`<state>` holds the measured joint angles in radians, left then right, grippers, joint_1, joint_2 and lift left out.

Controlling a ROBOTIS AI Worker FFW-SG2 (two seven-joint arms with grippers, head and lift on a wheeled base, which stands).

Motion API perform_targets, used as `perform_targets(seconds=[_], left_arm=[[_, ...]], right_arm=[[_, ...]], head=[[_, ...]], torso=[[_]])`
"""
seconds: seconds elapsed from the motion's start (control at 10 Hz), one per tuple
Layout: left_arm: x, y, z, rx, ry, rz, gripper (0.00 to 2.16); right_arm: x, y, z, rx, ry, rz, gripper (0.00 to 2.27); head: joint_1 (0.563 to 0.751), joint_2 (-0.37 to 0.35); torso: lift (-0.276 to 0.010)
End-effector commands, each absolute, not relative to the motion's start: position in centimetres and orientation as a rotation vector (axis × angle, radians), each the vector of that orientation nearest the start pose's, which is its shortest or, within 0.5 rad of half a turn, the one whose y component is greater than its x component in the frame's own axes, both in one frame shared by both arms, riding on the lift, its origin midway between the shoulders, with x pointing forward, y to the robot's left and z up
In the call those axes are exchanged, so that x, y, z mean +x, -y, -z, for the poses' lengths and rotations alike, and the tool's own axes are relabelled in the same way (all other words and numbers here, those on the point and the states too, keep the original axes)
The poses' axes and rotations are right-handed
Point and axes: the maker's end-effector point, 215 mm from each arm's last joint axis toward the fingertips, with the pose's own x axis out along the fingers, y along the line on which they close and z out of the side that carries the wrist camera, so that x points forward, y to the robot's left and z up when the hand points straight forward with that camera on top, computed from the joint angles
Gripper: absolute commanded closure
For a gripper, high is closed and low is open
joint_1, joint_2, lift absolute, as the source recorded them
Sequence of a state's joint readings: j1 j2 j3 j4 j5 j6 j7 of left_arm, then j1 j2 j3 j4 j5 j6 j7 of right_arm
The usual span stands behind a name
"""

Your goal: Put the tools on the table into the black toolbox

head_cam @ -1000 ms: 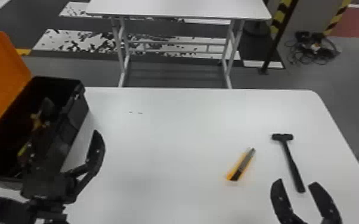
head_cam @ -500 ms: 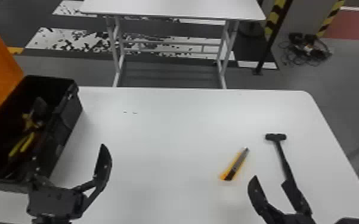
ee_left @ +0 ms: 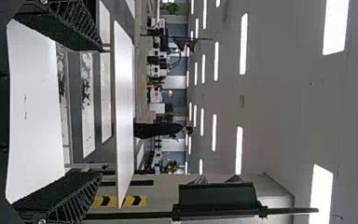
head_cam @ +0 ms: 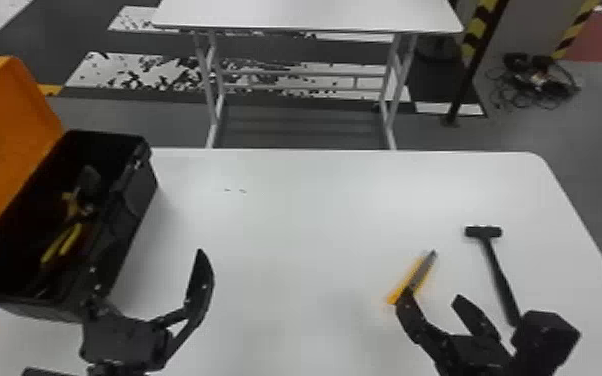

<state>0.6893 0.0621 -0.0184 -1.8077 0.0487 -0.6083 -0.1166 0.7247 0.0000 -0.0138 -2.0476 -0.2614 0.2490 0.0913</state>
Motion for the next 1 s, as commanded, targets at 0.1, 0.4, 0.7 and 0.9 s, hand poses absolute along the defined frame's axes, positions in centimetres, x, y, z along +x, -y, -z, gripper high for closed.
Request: perform_targets(seconds=[0.1, 0.4, 0.7, 0.9], left_arm=[[34.8, -20.6, 36.2, 0.002, 0.145, 0.151, 0.03], [35.0, -20.3, 36.3, -0.001, 0.140, 0.157, 0.03], [35.2, -20.0, 36.6, 0.000, 0.132, 0.163, 0.03], [35.4, -19.8, 36.9, -0.003, 0.126, 0.169, 0.03]], right_arm=[[34.6, 18.6, 49.9, 0.277, -0.529, -0.087, 0.19], [35.3, 18.2, 50.4, 0.272, -0.564, -0.088, 0.19], [35.4, 19.1, 51.7, 0.261, -0.625, -0.064, 0.19], [36.3, 18.5, 51.4, 0.259, -0.630, -0.071, 0.20]], head=[[0.695, 0.019], [0.695, 0.035], [0.695, 0.020], [0.695, 0.014]], torso=[[-0.075], [-0.075], [-0.075], [-0.075]])
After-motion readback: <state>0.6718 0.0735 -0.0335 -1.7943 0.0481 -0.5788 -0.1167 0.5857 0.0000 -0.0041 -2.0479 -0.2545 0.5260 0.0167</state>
